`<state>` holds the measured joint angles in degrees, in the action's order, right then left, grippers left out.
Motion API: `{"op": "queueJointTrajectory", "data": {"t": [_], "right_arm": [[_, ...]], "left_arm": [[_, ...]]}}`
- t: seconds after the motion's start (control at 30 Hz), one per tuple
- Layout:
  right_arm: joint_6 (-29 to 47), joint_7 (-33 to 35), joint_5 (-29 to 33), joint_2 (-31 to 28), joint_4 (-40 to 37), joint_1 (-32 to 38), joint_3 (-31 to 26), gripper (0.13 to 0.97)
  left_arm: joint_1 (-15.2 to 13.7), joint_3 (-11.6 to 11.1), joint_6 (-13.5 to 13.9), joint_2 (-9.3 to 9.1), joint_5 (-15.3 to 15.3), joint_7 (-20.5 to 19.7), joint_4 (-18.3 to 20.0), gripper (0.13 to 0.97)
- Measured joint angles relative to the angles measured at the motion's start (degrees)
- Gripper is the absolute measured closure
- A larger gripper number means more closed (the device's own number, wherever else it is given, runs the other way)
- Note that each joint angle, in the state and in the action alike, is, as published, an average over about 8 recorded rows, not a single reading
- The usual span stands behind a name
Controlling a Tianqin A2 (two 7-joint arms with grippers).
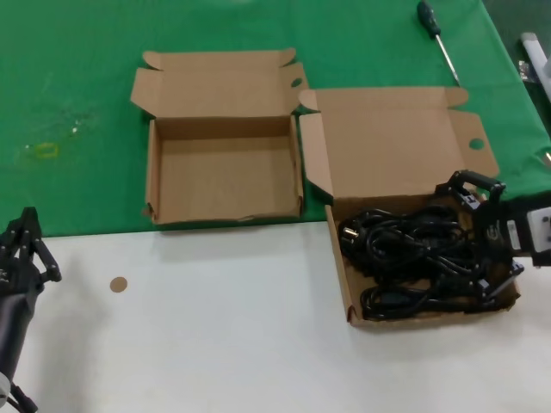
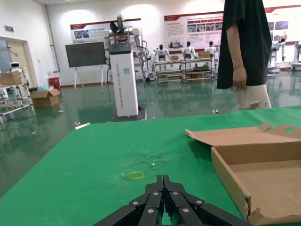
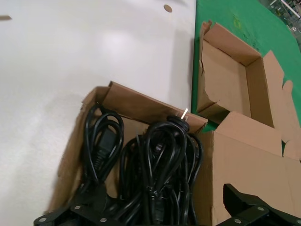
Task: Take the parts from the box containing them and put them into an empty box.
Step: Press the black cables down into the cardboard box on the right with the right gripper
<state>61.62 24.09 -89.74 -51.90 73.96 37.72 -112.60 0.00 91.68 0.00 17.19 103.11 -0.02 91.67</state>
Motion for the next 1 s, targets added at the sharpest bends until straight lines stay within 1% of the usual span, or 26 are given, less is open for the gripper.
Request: {"op": "queueJointTrajectory", "data": {"t": [0.2, 0.23, 0.5, 0.63, 0.9, 0.93, 1.0], "right_arm": [[-0.5, 2.0, 1.2, 1.7, -2.6, 1.5, -0.4, 0.247], [-0.5, 2.3, 1.4, 1.9, -3.0, 1.7, -0.4, 0.247], [-0.7, 4.3, 2.1, 2.9, -5.6, 2.4, -0.6, 0.413], [-0.8, 4.9, 2.3, 3.2, -6.4, 2.4, -0.7, 0.413], [-1.1, 5.3, 2.7, 3.9, -7.4, 2.4, -0.8, 0.637], [-1.1, 5.3, 2.8, 3.9, -7.4, 2.4, -0.8, 0.637], [-1.2, 5.1, 2.8, 4.0, -7.3, 2.4, -0.8, 0.68]], "left_arm": [[0.0, 0.0, 0.0, 0.0, 0.0, 0.0, 0.0, 0.945], [0.0, 0.0, 0.0, 0.0, 0.0, 0.0, 0.0, 0.945], [0.0, 0.0, 0.0, 0.0, 0.0, 0.0, 0.0, 0.945], [0.0, 0.0, 0.0, 0.0, 0.0, 0.0, 0.0, 0.945], [0.0, 0.0, 0.0, 0.0, 0.0, 0.0, 0.0, 0.945], [0.0, 0.0, 0.0, 0.0, 0.0, 0.0, 0.0, 0.945], [0.0, 0.0, 0.0, 0.0, 0.0, 0.0, 0.0, 0.945]]}}
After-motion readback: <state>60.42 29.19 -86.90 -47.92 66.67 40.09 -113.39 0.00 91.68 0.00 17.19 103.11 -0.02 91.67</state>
